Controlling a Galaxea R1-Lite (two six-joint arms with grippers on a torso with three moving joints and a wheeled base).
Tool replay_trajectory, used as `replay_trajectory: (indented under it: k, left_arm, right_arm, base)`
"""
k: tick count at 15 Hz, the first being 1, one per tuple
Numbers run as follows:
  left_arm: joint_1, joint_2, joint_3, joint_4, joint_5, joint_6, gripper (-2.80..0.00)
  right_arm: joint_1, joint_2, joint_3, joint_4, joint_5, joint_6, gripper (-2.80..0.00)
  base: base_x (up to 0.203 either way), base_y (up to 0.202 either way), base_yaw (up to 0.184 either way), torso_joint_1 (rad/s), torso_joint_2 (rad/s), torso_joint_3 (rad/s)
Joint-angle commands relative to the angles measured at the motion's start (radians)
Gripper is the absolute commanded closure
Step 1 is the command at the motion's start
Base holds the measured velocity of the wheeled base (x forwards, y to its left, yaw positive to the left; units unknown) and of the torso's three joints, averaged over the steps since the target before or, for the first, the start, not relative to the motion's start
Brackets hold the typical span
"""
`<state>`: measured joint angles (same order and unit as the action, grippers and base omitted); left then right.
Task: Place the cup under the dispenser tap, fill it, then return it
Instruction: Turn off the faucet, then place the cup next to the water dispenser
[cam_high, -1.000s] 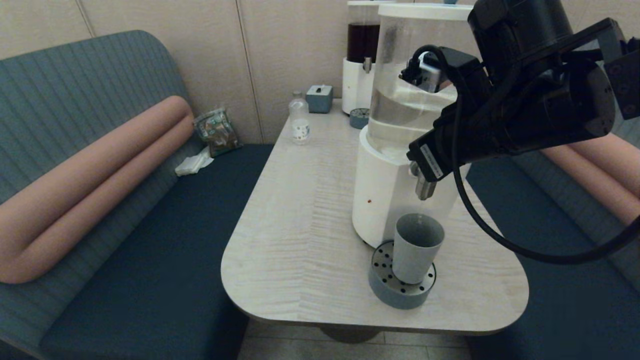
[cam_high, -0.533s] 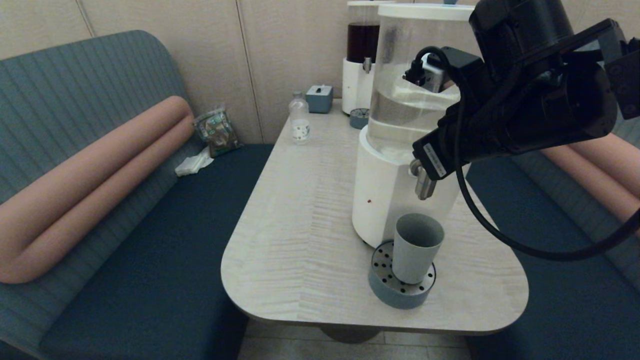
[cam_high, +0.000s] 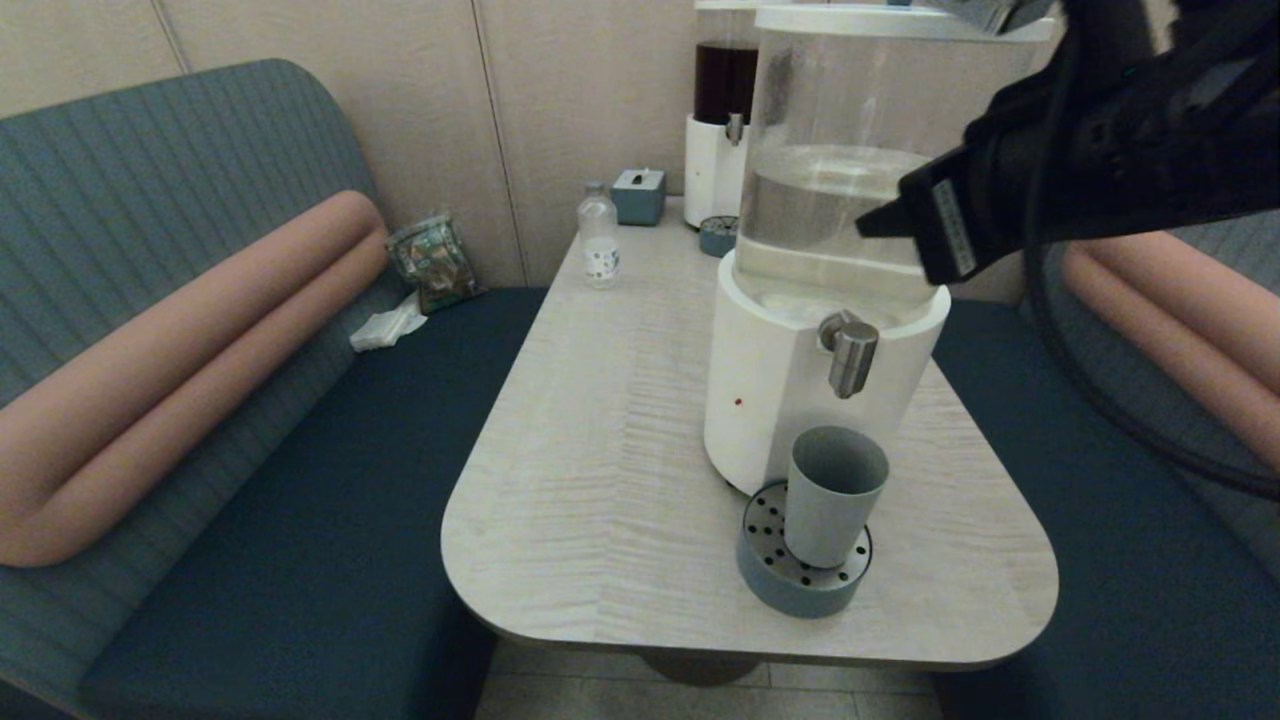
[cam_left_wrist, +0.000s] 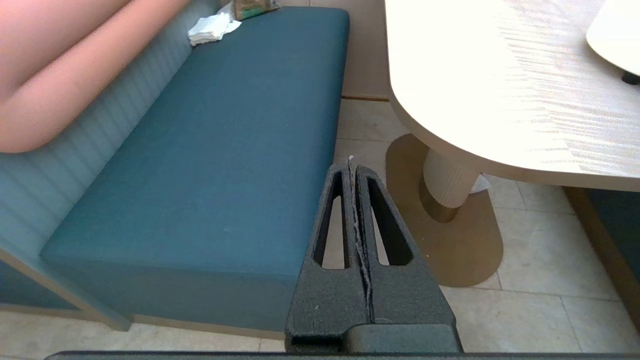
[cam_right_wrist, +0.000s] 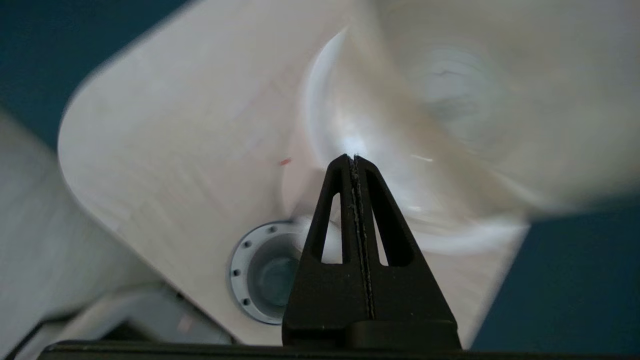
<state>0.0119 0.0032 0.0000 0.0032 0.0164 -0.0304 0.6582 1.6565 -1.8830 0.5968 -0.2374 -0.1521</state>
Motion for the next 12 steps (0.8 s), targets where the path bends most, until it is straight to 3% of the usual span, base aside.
replay_trajectory:
  k: [1,3,4,7,10,12]
  left_arm:
    - [0.000,0.001,0.001,0.000,0.000,0.000,0.00]
    - [0.000,0.001,0.001,0.000,0.000,0.000,0.00]
    - [0.000,0.001,0.000,0.000,0.000,0.000,0.00]
    - [0.000,0.001,0.000,0.000,0.000,0.000,0.00]
    - [0.000,0.001,0.001,0.000,0.000,0.000,0.00]
    - [0.000,0.001,0.002,0.000,0.000,0.000,0.00]
  right_arm:
    - [0.005,-0.158,0.007,-0.002,-0.029,-0.009,0.00]
    - [-0.078,-0.318,0.081,-0.009,-0.062,-0.035,0.00]
    - [-0.181,-0.410,0.157,-0.025,-0.057,-0.045,0.00]
    - [-0.439,-0.747,0.531,-0.154,0.016,-0.061,0.00]
    - [-0.522,-1.127,0.848,-0.248,0.056,-0.063,0.00]
    - [-0.553,-1.318,1.082,-0.326,0.040,-0.038,0.00]
  base:
    - [0.000,0.000,0.000,0.000,0.00,0.000]
    - [0.000,0.000,0.000,0.000,0.00,0.000]
    - [0.000,0.000,0.000,0.000,0.00,0.000]
    - [0.000,0.000,0.000,0.000,0.00,0.000]
    - [0.000,0.000,0.000,0.000,0.00,0.000]
    - [0.000,0.000,0.000,0.000,0.00,0.000]
